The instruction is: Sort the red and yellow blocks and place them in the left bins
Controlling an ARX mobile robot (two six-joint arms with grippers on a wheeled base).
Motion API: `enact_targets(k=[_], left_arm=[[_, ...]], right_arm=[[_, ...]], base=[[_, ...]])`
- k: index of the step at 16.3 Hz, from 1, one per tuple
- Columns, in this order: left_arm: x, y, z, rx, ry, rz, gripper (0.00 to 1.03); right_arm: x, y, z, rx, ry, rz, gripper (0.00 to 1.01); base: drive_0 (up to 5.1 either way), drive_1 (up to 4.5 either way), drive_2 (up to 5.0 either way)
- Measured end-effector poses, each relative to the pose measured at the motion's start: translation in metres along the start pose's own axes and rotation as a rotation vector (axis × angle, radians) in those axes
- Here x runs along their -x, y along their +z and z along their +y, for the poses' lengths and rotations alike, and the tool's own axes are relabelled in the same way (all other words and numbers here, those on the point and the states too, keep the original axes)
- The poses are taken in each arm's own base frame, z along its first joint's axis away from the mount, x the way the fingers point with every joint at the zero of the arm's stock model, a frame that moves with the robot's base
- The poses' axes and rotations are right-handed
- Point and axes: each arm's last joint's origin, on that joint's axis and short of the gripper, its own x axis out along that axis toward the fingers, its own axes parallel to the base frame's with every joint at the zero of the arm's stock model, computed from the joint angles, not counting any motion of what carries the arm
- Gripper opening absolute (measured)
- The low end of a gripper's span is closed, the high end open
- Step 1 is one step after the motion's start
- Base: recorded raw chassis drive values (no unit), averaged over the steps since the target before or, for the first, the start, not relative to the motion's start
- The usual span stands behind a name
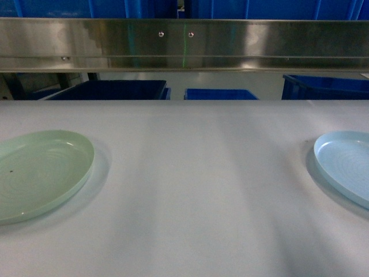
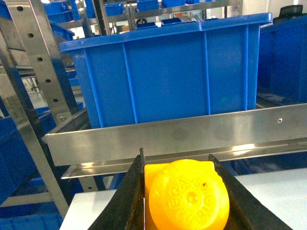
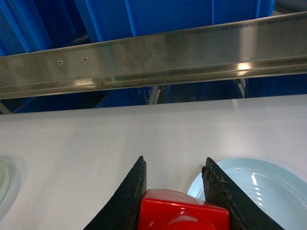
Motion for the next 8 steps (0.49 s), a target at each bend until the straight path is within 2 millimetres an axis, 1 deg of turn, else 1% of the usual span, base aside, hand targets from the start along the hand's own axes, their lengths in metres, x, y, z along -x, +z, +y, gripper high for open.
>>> enact_targets(k=[5,8], left_arm=[[-0.0012,-0.0011,-0.0001,0.0,-0.001,0.008,0.27],[0.0006,0.0025,-0.0011,0.0,-0.01,-0.009,0.27]], right_arm=[[-0.0008,-0.0008,-0.0002,-0.001,-0.001,0.006,0.29],[0.0013,0.0013,0.0004,0.001,-0.001,-0.007,0.29]], base=[[0.0,0.0,0.0],[0.0,0.0,0.0]])
